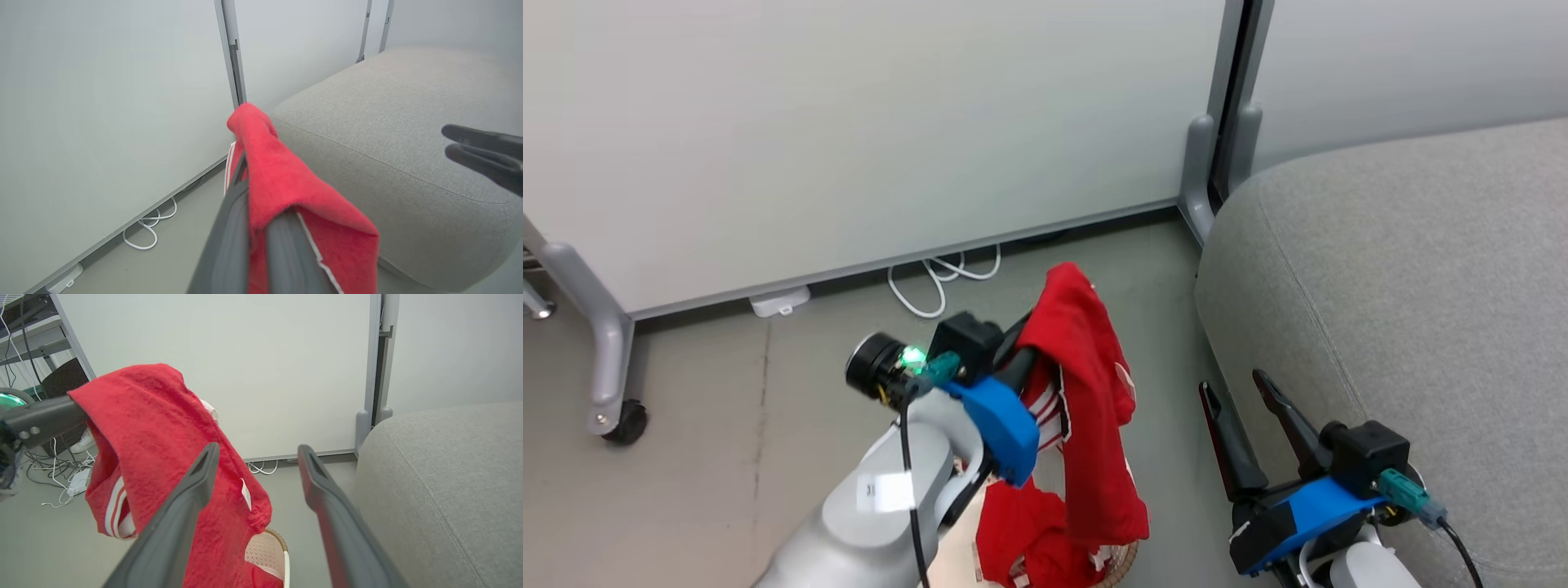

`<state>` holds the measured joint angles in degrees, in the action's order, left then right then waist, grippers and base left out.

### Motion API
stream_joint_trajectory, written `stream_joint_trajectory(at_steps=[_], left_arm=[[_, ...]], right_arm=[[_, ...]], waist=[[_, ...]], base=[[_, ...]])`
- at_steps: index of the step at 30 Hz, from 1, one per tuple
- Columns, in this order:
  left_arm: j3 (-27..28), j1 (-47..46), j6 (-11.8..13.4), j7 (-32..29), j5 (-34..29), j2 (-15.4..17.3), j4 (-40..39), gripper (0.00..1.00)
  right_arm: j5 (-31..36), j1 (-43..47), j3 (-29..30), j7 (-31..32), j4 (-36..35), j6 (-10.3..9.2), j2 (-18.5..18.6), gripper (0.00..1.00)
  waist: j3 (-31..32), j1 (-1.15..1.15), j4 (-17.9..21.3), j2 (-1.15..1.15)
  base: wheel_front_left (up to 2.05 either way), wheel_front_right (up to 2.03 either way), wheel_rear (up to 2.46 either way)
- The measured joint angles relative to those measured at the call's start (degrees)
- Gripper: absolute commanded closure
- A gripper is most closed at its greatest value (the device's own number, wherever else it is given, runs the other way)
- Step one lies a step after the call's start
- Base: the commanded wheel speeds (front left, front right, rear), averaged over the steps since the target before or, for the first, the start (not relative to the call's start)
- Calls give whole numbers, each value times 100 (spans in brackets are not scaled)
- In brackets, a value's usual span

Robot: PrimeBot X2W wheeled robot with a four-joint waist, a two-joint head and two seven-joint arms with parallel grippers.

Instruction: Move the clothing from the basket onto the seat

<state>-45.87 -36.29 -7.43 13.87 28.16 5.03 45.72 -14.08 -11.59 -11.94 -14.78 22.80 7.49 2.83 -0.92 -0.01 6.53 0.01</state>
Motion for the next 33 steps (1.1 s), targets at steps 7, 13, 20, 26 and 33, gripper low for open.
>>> stream_joint_trajectory(at_steps=[7,13,20,26,33], left_arm=[[-65,-598,0,-220,305,-155,108,100],[-153,-877,0,-342,499,-199,227,100],[-337,-898,4,-377,777,-212,238,100],[-566,-917,92,-404,1015,-213,130,100],[-823,-984,186,-392,1263,-212,48,100]], right_arm=[[33,85,-40,94,-69,0,0,0],[40,136,-120,169,-157,0,0,0],[85,176,-293,277,-305,0,0,0],[66,99,-698,455,-400,0,-1,0],[25,-327,-1023,697,-198,0,-1,0]], waist=[[165,0,-108,0],[221,1,-73,0],[218,1,-50,0],[187,1,-52,0],[149,2,-75,0]], base=[[0,0,0],[0,0,0],[0,0,0],[0,0,0],[0,0,0]])
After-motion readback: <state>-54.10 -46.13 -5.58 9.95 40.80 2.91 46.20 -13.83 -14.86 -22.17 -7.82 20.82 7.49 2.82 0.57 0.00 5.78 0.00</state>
